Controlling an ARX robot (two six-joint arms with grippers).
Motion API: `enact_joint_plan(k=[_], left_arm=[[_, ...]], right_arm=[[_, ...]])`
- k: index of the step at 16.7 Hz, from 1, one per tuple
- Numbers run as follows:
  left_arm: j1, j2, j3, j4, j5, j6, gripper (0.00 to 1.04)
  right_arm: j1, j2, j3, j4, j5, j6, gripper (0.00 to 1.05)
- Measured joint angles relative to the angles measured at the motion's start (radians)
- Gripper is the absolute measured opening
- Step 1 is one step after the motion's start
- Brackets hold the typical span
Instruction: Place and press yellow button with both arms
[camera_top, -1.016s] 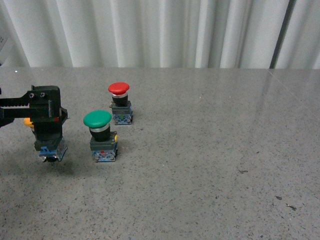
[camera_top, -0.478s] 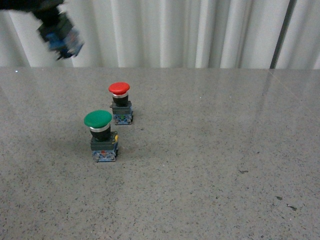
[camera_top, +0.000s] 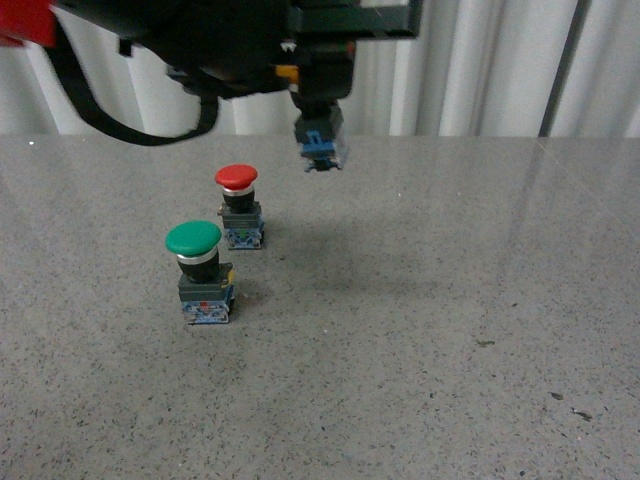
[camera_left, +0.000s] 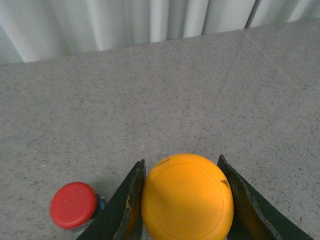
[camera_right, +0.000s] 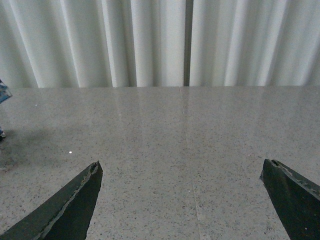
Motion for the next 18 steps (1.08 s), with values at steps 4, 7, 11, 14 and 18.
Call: enact_joint_plan(k=[4,7,11,14,18], left_arm=[[-0.049,0.092,0.045,0.008,-0.010,-0.055,0.34],[-0.069,0.142,0.047,0.012,-0.020,-0.098,0.34],[-0.067,0.191,0.046,0.030,-0.014,-0.151,0.34],[-0.066,0.226,0.046,0.023,0.014,-0.171,0.34],[-0.051,0.245,0.063,-0.016,0.063,-0.164,0.34]], right_arm=[[0.000,0.000,0.000,0.000,0.000,0.000,0.98],[0.000,0.000,0.000,0.000,0.000,0.000,0.98],[0.000,0.000,0.000,0.000,0.000,0.000,0.98],[0.000,0.000,0.000,0.000,0.000,0.000,0.98],[0.000,0.000,0.000,0.000,0.000,0.000,0.98]])
